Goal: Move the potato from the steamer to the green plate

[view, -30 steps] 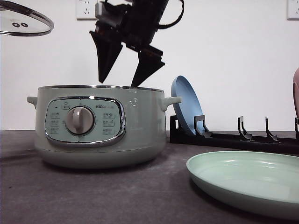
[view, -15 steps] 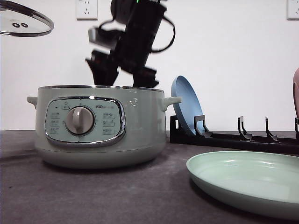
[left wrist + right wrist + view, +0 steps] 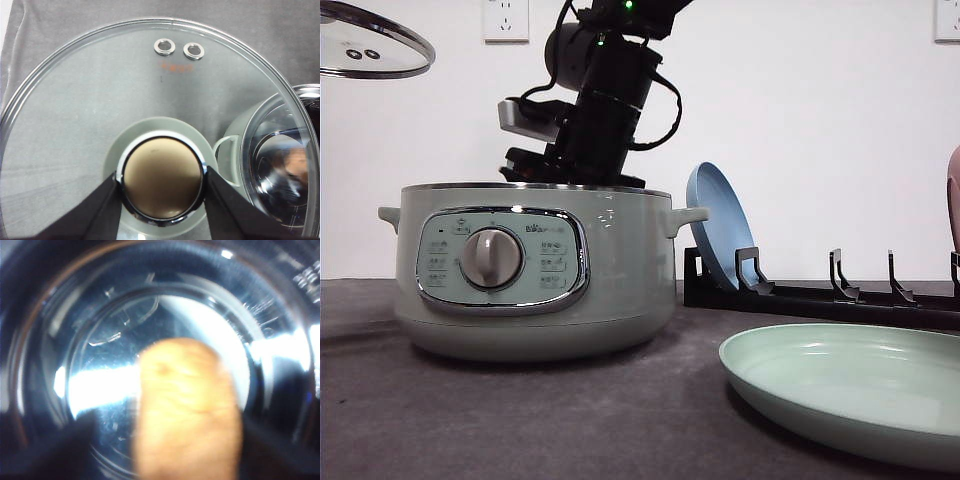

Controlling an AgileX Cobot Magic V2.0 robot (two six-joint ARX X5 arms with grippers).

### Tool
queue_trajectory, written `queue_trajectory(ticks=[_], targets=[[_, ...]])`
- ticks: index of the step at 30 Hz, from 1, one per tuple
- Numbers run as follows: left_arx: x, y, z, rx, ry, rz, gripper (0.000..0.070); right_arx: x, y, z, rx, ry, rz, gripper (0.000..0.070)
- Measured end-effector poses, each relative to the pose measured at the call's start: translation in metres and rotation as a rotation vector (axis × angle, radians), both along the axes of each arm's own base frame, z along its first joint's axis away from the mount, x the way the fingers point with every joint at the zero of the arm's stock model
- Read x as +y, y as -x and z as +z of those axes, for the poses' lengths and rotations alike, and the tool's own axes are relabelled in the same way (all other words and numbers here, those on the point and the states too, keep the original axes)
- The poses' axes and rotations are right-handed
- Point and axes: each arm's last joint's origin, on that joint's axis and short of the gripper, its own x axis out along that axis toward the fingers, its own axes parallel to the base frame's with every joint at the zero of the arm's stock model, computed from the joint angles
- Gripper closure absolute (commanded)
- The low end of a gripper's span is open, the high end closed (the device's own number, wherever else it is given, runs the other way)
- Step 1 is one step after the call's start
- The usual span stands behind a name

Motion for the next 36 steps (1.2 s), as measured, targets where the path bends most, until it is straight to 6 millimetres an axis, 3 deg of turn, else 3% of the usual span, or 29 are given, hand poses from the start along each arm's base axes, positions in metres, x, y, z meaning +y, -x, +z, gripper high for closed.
queue_trajectory(ticks=[4,13,22,28,36], targets=[[0.0,0.0,0.0,0.0,0.0,0.0,0.07,0.001,-0.001,-0.003,0.005,0.002,0.0,0.0516],[0.0,0.0,0.0,0.0,0.002,0.002,0.07,0.0,-0.001,0.007,0.005,0.002,-0.003,0.0519],[0.0,0.0,0.0,0.0,0.002,0.002,0.07,-0.007,0.008,0.074,-0.039,-0.055,-0.032,0.0519],[0.0,0.0,0.0,0.0,0.002,0.002,0.07,-0.029,0.034,0.114,-0.014,-0.042,-0.053,0.0519],[0.0,0.0,0.0,0.001,0.002,0.002,0.07,-0.077,0.084,0.203,-0.196,-0.17,-0.105,0.0519]])
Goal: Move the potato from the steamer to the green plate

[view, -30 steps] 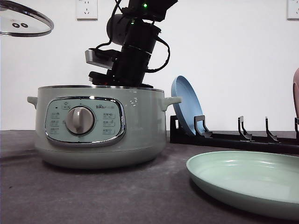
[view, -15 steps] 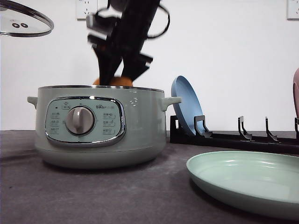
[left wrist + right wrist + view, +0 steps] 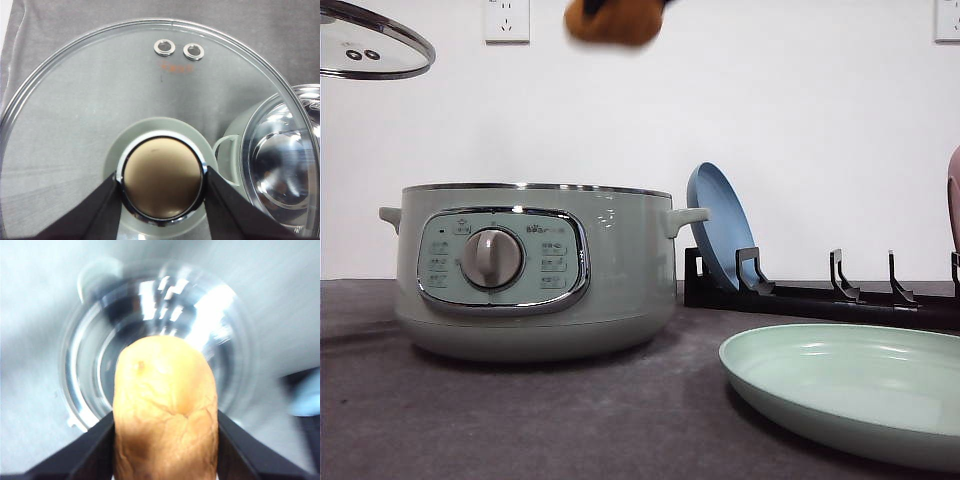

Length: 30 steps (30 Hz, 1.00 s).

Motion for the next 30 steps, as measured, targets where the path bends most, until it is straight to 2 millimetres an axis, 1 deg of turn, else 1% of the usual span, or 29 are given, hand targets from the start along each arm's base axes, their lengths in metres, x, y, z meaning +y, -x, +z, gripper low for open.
queue_trajectory(ticks=[4,6,9,12,15,20,24,28,30], targets=[[0.0,0.0,0.0,0.004,0.0,0.0,0.07,-0.03,0.034,0.037,-0.092,-0.054,-0.026,0.0519],[0.0,0.0,0.0,0.006,0.001,0.0,0.07,-0.044,0.05,0.048,-0.121,-0.061,-0.043,0.0519],[0.0,0.0,0.0,0.006,0.001,0.0,0.07,-0.066,0.075,0.057,-0.145,-0.065,-0.075,0.0519],[0.0,0.0,0.0,0.006,0.001,0.0,0.07,-0.086,0.098,0.058,-0.15,-0.061,-0.108,0.0519],[0.0,0.0,0.0,0.005,0.01,-0.008,0.07,-0.104,0.12,0.052,-0.135,-0.061,-0.129,0.0519],[-0.002,0.0,0.0,0.005,0.026,-0.024,0.07,-0.129,0.149,0.032,-0.104,-0.037,-0.174,0.0519],[-0.002,0.0,0.0,0.005,0.026,-0.024,0.07,-0.144,0.166,0.009,-0.066,-0.012,-0.211,0.0519],[-0.002,0.0,0.0,0.005,0.026,-0.023,0.07,-0.156,0.181,-0.019,-0.011,0.001,-0.244,0.0519],[-0.002,0.0,0.0,0.005,0.026,-0.023,0.07,-0.16,0.186,-0.031,-0.015,-0.03,-0.263,0.0519]])
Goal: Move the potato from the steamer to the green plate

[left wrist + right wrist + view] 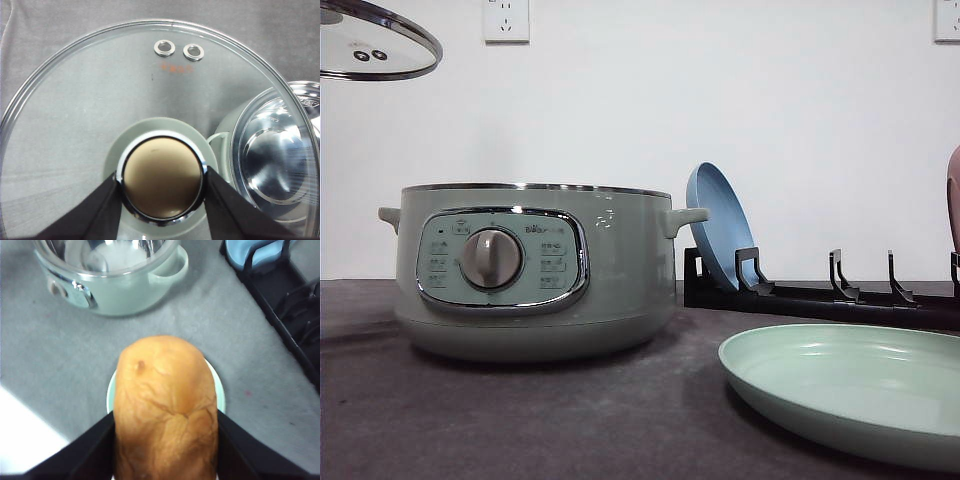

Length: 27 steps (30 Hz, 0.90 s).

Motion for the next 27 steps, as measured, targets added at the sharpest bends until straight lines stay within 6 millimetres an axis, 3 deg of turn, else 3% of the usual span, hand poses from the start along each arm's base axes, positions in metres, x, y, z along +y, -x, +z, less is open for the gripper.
queue_trajectory(ticks=[7,13,27], targets=[[0.0,0.0,0.0,0.0,0.001,0.001,0.07,-0.004,0.005,-0.05,0.031,-0.051,-0.064,0.0519],[0.0,0.0,0.0,0.0,0.001,0.001,0.07,0.006,-0.007,-0.092,0.076,-0.062,-0.108,0.0519],[-0.001,0.0,0.0,0.001,0.005,0.005,0.07,0.016,-0.025,-0.156,0.102,-0.075,-0.165,0.0519]])
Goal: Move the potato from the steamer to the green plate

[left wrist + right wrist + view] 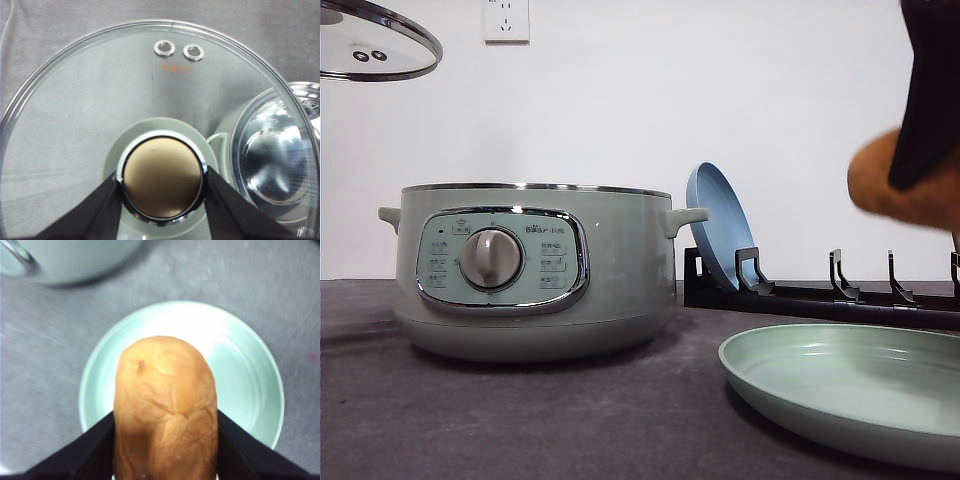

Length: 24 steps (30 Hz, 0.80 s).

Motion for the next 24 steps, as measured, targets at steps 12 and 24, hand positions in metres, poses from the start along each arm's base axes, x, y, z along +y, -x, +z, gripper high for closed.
queue_trajectory(ticks=[12,24], targets=[[-0.004,0.0,0.0,0.0,0.001,-0.013,0.07,0.016,-0.025,-0.044,0.049,0.035,-0.019,0.0519],[-0.007,0.0,0.0,0.001,0.007,-0.019,0.07,0.026,-0.046,-0.073,0.137,0.103,-0.033,0.0519]])
